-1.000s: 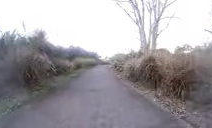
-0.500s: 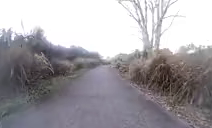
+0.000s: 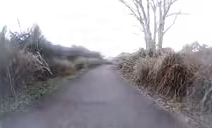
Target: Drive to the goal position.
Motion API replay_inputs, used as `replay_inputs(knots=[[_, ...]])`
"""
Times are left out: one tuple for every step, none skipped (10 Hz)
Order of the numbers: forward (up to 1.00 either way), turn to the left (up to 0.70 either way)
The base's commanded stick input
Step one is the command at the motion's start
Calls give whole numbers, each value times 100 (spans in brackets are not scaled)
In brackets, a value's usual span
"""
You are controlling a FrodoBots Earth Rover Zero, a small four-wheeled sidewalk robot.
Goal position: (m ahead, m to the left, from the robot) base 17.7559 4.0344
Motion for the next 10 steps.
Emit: replay_inputs(knots=[[70, 0], [70, 0], [70, 0], [70, 0], [70, 0], [70, 0], [70, 0], [70, 0], [70, 0], [70, 0]])
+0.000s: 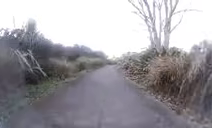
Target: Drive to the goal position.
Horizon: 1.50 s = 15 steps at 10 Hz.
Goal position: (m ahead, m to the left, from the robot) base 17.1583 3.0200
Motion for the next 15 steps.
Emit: replay_inputs(knots=[[70, 0], [70, 0], [70, 0], [70, 0], [70, -12], [70, -23], [70, -35], [70, -35], [70, -35], [70, -35], [70, -35], [70, -35], [70, 0], [70, 0], [70, 0]])
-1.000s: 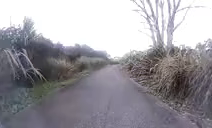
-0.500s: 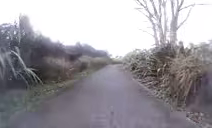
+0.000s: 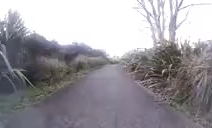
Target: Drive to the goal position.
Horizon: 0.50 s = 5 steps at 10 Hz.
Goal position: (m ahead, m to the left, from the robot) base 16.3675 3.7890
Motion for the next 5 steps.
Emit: replay_inputs(knots=[[70, 0], [70, 0], [70, 0], [70, 0], [70, 0]])
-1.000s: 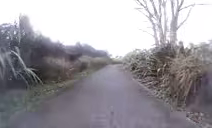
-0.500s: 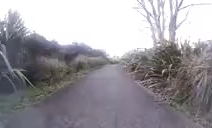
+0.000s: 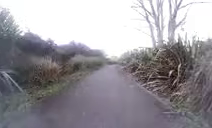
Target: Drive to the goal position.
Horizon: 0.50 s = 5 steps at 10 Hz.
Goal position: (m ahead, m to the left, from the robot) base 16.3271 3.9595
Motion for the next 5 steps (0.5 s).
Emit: replay_inputs(knots=[[70, 0], [70, 0], [70, 0], [70, 0], [70, 0]])
